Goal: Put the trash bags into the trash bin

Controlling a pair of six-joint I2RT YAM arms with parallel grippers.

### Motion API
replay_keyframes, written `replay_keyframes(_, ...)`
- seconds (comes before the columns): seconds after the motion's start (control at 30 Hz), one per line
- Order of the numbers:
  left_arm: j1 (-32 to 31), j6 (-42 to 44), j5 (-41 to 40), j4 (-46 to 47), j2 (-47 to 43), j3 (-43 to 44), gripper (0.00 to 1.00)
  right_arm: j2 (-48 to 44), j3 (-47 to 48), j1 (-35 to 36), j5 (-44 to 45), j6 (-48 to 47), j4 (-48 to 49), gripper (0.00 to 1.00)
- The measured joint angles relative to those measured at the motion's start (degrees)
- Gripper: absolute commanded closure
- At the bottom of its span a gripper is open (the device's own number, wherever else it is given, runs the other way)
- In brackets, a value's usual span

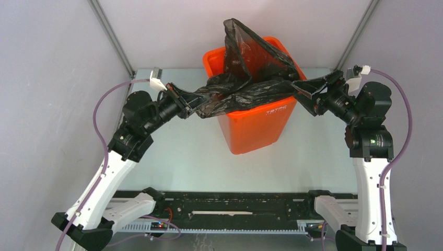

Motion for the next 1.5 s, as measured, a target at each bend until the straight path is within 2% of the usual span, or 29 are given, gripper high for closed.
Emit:
replay_keyframes(0.23,0.0,0.0,0.9,0.0,0.5,0.0,1.0,0.4,-0.4,-2.3,-2.0,-0.5,2.2,0.46)
replay_keyframes(0.4,0.2,0.0,0.9,0.0,0.5,0.0,1.0,1.0,-0.5,-4.6,-2.5,-0.7,2.8,0.35)
replay_keyframes(0.53,0.8,-0.2,1.2,0.1,0.3,-0.4,1.0,1.3,-0.5,-5.9,-3.7,-1.7,2.4,0.39)
replay_keyframes(0.87,2.2,-0.7,3.0,0.1,0.0,-1.3,1.0,4.2,-0.5,-7.2,-5.0,-3.8,1.6,0.38)
replay_keyframes(1.0,2.7,-0.7,3.9,0.1,0.4,-1.3,1.0,4.6,-0.5,-6.6,-4.9,-4.3,1.4,0.45)
replay_keyframes(1.17,3.1,-0.7,4.9,0.2,1.7,-1.3,1.0,5.5,-0.5,-4.2,-4.0,-4.5,1.3,0.45)
replay_keyframes(1.2,3.2,-0.7,5.1,0.2,2.0,-1.3,1.0,5.6,-0.5,-3.6,-3.7,-4.6,1.2,0.47)
replay_keyframes(1.23,3.2,-0.7,5.4,0.2,2.2,-1.3,1.0,5.6,-0.5,-3.0,-3.4,-4.6,1.2,0.53)
replay_keyframes(1.33,3.3,-0.6,5.6,0.1,2.8,-1.3,0.95,5.6,-0.5,-1.7,-2.9,-5.0,1.4,0.85)
replay_keyframes(1.4,3.6,-0.6,5.9,0.1,2.8,-1.3,0.9,5.5,-0.6,-1.9,-2.7,-5.3,1.4,1.0)
replay_keyframes(1.5,4.1,-0.6,6.1,0.1,2.8,-1.3,0.8,4.9,-0.9,-4.4,-2.3,-5.5,1.3,1.0)
